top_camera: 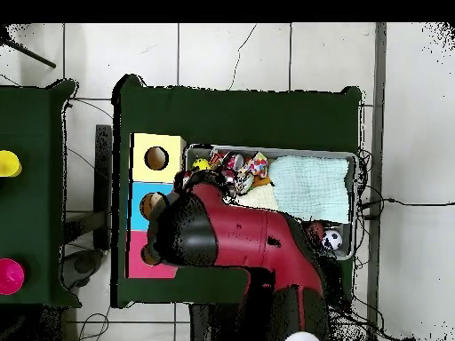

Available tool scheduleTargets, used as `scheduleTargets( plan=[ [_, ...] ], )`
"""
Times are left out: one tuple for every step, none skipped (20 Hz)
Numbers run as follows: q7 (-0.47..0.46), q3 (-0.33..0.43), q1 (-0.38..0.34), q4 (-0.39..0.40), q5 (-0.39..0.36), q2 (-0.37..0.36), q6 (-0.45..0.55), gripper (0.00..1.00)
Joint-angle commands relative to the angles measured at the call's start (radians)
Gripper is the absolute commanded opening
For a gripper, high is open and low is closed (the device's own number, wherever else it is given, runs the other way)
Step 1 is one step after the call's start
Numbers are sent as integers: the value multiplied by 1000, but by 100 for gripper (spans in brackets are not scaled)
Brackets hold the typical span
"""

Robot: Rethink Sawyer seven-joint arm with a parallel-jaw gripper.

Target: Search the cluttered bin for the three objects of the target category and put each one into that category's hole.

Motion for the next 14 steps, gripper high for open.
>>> scheduleTargets(
  plan=[
    [34,65,-42,-156,-26,92,100,100],
    [41,61,-40,-159,-30,103,86,100],
    [45,62,-44,-157,-32,113,66,100],
    [49,67,-50,-145,-32,126,38,100],
    [50,70,-56,-141,-39,143,6,100],
    [58,67,-56,-140,-42,163,-9,100],
    [65,66,-60,-139,-41,179,-16,100],
    [69,61,-59,-139,-49,196,-28,100],
    [69,57,-61,-137,-57,207,-39,100],
    [71,50,-59,-137,-63,220,-37,100],
    [74,41,-54,-130,-71,224,-40,100],
    [77,32,-49,-123,-78,228,-42,100],
    [80,23,-44,-116,-85,233,-44,100],
    [89,12,-37,-108,-90,240,-54,100]
  ],
)
